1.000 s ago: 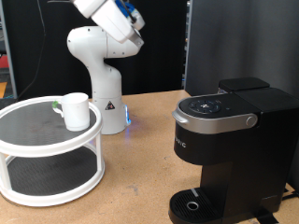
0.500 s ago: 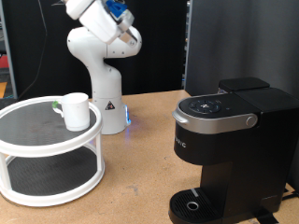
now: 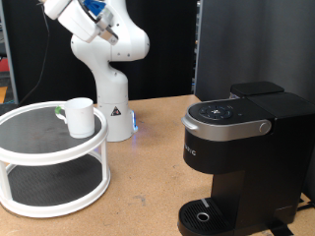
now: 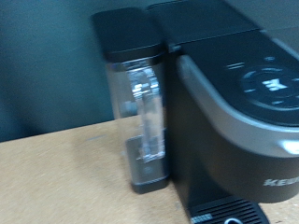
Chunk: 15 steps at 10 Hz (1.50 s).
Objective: Make a cup of coffee with the keurig machine
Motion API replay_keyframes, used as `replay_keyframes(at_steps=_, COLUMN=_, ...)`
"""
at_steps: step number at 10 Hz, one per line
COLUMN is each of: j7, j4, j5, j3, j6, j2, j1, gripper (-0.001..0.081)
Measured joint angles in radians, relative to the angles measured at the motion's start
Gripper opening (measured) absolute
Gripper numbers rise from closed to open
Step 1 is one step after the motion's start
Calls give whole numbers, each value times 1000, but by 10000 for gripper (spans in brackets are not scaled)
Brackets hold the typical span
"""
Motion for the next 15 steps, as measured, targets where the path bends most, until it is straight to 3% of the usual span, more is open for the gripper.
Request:
replay_keyframes(at_steps=2, j7=-43, j4=4, j5=-64, j3=-40, j6=-77, j2=-22, j1=-16, gripper=2)
replay_keyframes(at_steps=5, j7=7, j4=-25, j5=-30, j3=-39, j6=9, j2=-28, j1=-34, gripper=2)
replay_keyframes(at_steps=7, j7=3, j4=-60, j5=-40, j3=-58, j6=28, j2=-55, j1=-83, gripper=2)
replay_keyframes(at_steps=12, j7=-124, j4=-66, j5=-184, j3=-190, j6=-99, j2=-101, j1=-167, gripper=2)
replay_keyframes(at_steps=15, j7=-167, j4=-57, j5=-237, j3=-254, j6=-135, j2=-108, j1=-200, gripper=2)
